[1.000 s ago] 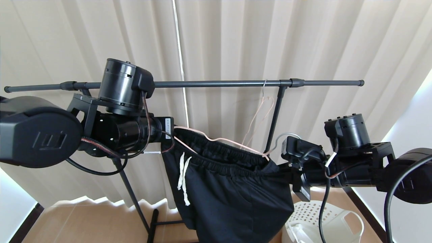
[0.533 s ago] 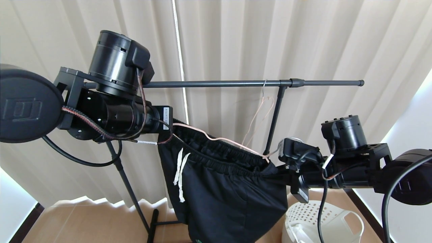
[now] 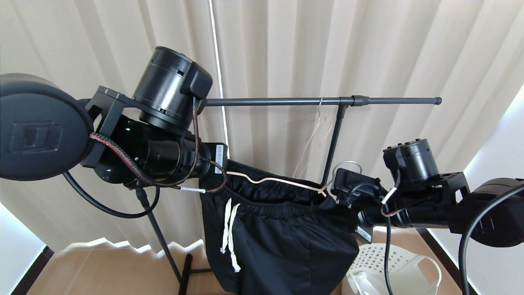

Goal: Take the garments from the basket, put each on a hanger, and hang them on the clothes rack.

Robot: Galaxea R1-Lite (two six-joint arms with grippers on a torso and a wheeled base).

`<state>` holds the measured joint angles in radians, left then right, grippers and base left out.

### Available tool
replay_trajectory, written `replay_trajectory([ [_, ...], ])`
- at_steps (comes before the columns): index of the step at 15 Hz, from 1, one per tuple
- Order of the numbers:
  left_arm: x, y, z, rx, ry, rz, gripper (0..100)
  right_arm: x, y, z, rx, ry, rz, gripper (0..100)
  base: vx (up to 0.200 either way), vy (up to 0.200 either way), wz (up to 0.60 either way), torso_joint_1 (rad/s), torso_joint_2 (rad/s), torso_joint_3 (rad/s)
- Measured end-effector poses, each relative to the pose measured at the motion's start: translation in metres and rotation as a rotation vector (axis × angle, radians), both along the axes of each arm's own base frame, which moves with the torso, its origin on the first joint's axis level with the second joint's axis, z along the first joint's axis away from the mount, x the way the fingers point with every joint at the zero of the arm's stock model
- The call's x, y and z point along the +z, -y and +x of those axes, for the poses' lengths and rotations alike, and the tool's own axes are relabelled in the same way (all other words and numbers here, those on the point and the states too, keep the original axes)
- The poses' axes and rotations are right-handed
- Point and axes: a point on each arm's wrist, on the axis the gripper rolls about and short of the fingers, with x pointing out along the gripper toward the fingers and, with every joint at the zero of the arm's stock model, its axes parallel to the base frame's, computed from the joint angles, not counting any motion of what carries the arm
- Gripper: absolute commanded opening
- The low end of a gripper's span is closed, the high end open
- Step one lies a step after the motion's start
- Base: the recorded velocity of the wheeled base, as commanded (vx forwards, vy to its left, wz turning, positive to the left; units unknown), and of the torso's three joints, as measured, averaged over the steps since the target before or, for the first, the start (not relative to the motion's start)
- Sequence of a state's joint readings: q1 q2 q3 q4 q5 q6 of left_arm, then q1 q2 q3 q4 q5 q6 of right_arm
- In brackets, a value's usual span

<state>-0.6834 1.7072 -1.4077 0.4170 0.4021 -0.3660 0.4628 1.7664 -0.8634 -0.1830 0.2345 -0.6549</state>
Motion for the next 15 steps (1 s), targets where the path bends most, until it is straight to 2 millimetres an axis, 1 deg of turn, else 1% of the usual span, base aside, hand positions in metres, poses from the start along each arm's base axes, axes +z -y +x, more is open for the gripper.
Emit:
replay_trajectory([
  [2, -0.005, 0.003, 0.003, 0.016, -0.020, -0.001, 0, 0.005, -0.003, -0.002, -0.041, 0.026, -0.029, 0, 0.000, 0.000, 0.00, 0.000, 0.00, 0.000],
  [4, -0.008, 0.004, 0.009, 0.060, -0.053, -0.019, 0, 0.012, -0.001, -0.003, -0.102, 0.070, -0.066, 0, 0.000, 0.000, 0.00, 0.000, 0.00, 0.000],
  [7, -0.005, 0.002, 0.019, 0.108, -0.069, -0.040, 0, 0.016, 0.001, -0.006, -0.147, 0.101, -0.097, 0, 0.000, 0.000, 0.00, 0.000, 0.00, 0.000],
  [10, 0.002, -0.005, 0.026, 0.154, -0.081, -0.051, 0, 0.017, 0.003, -0.007, -0.190, 0.122, -0.136, 0, 0.000, 0.000, 0.00, 0.000, 0.00, 0.000],
  [13, 0.007, -0.008, 0.025, 0.172, -0.095, -0.054, 0, 0.016, 0.004, -0.006, -0.229, 0.141, -0.175, 0, 0.000, 0.000, 0.00, 0.000, 0.00, 0.000],
  [15, 0.008, -0.006, 0.023, 0.166, -0.099, -0.049, 0, 0.015, 0.001, -0.007, -0.235, 0.146, -0.189, 0, 0.000, 0.000, 0.00, 0.000, 0.00, 0.000],
])
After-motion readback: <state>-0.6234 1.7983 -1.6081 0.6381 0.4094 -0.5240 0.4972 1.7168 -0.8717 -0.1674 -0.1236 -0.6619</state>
